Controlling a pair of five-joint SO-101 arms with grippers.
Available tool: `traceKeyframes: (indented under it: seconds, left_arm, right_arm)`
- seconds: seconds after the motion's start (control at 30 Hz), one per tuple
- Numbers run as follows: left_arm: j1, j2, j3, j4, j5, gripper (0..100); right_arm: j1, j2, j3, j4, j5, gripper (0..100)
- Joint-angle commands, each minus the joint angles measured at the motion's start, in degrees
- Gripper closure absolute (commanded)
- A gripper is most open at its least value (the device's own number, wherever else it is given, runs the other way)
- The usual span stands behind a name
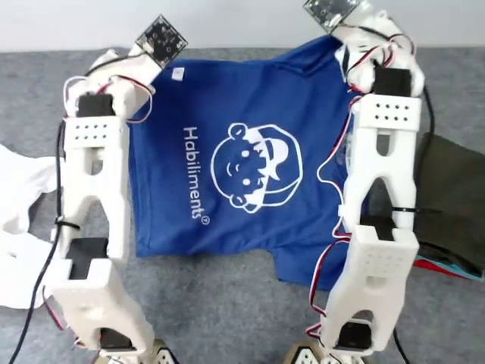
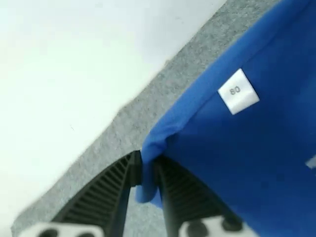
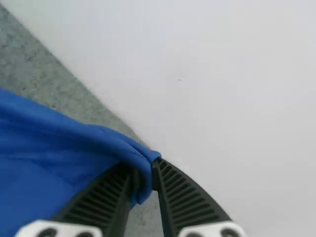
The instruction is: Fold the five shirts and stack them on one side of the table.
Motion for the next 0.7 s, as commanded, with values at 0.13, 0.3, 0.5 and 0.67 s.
traceKeyframes:
  seconds: [0.13, 0.3, 0.5, 0.67]
  left_arm:
    - [-0.5, 2.1, -8.7, 19.4, -0.6, 99]
    - [-0.5, 3.9, -8.7, 27.6, -0.6, 99]
    - [-0.9, 4.5, -8.7, 35.3, -0.6, 99]
    - [-2.0, 5.7, -8.7, 40.3, -2.3, 99]
  right_arm:
    - [-0.6, -0.8, -2.5, 14.6, -0.4, 98.8]
    - [-0.2, -1.1, -2.6, 29.8, -0.5, 98.8]
    - [-1.1, -4.0, -2.6, 48.1, -0.5, 98.7]
    - [-0.6, -7.6, 0.7, 52.0, -5.5, 98.7]
